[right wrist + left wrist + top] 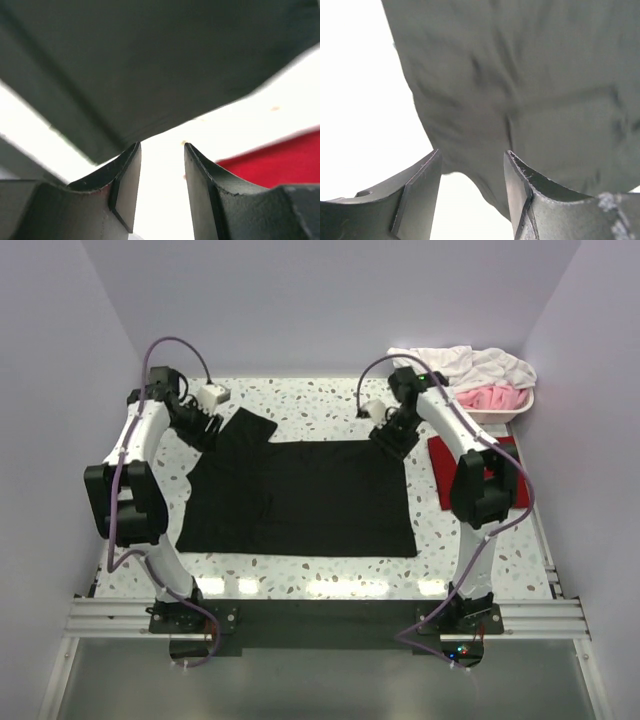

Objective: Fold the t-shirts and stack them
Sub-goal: Fold the tshirt

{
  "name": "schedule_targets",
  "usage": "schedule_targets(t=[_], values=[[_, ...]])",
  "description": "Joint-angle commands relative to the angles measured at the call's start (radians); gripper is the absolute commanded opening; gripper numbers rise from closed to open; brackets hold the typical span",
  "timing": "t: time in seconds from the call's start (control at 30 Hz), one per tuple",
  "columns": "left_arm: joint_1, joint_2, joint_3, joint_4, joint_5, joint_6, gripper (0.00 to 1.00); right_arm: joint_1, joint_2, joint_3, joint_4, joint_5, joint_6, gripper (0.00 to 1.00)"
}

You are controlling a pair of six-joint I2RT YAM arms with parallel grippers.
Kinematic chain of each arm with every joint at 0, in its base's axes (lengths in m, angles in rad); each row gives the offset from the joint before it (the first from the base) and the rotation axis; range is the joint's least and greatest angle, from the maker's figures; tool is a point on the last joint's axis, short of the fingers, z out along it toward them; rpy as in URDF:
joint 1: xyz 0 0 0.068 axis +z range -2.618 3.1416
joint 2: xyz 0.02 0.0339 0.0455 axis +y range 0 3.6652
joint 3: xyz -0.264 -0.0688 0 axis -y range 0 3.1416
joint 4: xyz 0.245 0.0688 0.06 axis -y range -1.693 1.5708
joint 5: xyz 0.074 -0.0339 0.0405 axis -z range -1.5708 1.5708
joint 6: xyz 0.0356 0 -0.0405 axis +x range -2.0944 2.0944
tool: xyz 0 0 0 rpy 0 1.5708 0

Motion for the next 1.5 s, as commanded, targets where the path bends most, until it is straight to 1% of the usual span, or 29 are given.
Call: schedule_targets(t=[0.0,0.03,0.07,0.13,0.23,0.4,0.5,0.63,0.73,0.93,1.0,1.03,1.1,1.13,1.2,1.23,1.47], values=[[0.008,0.066,0.122,0.105,0.142,-0.107,0.57,-0.038,0.066,0.118,0.072,0.002,0.059,0.44],[0.008,0.078,0.154,0.138,0.15,-0.167,0.58,-0.04,0.079,0.147,0.103,0.019,0.069,0.44],[0.005,0.108,0.171,0.165,0.153,-0.192,0.58,-0.044,0.108,0.155,0.138,0.064,0.09,0.44],[0.007,0.136,0.208,0.247,0.15,-0.262,0.58,-0.049,0.132,0.17,0.228,0.099,0.105,0.44],[0.003,0.181,0.228,0.33,0.125,-0.316,0.59,-0.072,0.166,0.157,0.348,0.131,0.135,0.44],[0.002,0.238,0.245,0.359,0.093,-0.335,0.58,-0.095,0.218,0.169,0.482,0.163,0.164,0.44],[0.0,0.244,0.228,0.371,0.075,-0.335,0.58,-0.098,0.272,0.212,0.508,0.168,0.171,0.44],[-0.004,0.261,0.226,0.373,0.061,-0.336,0.59,-0.099,0.321,0.255,0.488,0.163,0.159,0.43],[-0.01,0.28,0.242,0.367,0.049,-0.335,0.59,-0.101,0.341,0.249,0.482,0.162,0.139,0.41],[-0.021,0.354,0.325,0.33,0.029,-0.336,0.62,-0.112,0.364,0.241,0.451,0.132,0.101,0.41],[-0.026,0.372,0.346,0.324,0.021,-0.333,0.63,-0.118,0.37,0.235,0.45,0.125,0.093,0.38],[-0.035,0.395,0.357,0.314,0.018,-0.331,0.63,-0.119,0.372,0.233,0.447,0.12,0.089,0.32],[-0.05,0.434,0.387,0.307,0.006,-0.333,0.63,-0.122,0.381,0.233,0.444,0.106,0.086,0.25],[-0.056,0.445,0.397,0.304,0.0,-0.335,0.63,-0.122,0.384,0.233,0.441,0.1,0.078,0.16],[-0.075,0.472,0.414,0.311,-0.022,-0.333,0.63,-0.122,0.387,0.238,0.436,0.082,0.073,0.08],[-0.079,0.48,0.423,0.32,-0.033,-0.333,0.63,-0.121,0.389,0.24,0.434,0.079,0.072,0.01],[-0.096,0.541,0.467,0.368,-0.149,-0.364,0.59,-0.121,0.381,0.232,0.424,0.065,0.069,0.0]])
